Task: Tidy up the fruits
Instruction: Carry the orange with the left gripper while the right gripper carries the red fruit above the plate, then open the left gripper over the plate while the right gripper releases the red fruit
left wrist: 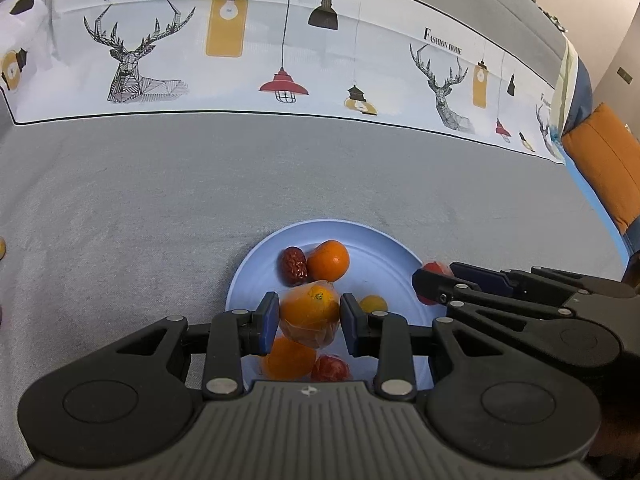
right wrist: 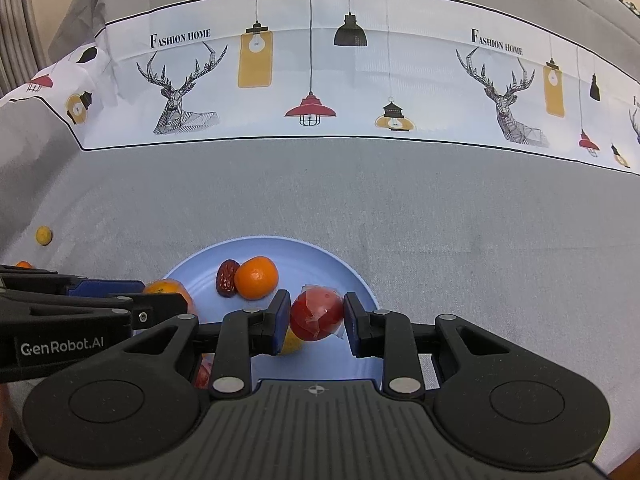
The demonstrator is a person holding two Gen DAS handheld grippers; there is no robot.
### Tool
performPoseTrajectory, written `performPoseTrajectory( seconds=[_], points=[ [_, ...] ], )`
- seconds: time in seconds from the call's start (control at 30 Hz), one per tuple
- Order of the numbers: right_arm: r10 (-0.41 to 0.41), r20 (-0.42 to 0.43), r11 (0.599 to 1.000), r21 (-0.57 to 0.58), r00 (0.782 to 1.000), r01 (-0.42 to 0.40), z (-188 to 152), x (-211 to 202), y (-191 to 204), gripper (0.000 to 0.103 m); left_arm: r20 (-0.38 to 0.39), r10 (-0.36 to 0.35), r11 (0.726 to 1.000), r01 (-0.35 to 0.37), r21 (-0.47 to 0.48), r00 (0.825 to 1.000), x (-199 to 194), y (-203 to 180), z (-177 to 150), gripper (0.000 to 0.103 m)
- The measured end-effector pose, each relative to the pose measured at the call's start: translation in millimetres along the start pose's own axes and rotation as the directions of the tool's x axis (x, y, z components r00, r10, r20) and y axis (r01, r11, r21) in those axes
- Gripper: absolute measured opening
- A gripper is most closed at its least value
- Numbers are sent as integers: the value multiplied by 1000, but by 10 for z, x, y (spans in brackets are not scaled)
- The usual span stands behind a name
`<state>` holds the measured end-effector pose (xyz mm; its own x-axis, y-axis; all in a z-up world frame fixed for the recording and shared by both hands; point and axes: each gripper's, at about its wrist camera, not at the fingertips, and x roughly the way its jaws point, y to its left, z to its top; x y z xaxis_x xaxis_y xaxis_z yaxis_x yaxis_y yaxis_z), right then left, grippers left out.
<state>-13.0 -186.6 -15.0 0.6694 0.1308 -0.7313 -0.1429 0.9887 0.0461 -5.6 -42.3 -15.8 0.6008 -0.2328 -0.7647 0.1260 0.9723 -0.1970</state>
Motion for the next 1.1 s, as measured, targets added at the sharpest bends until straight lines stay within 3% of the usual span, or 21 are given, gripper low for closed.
performPoseTrajectory(
  seconds=[1.1],
  points=[
    [-8, -8, 1000, -10, 1000, 8, -10, 18, 9, 31, 12, -36, 999, 36, -1, 999, -26, -24, 3, 38]
  ],
)
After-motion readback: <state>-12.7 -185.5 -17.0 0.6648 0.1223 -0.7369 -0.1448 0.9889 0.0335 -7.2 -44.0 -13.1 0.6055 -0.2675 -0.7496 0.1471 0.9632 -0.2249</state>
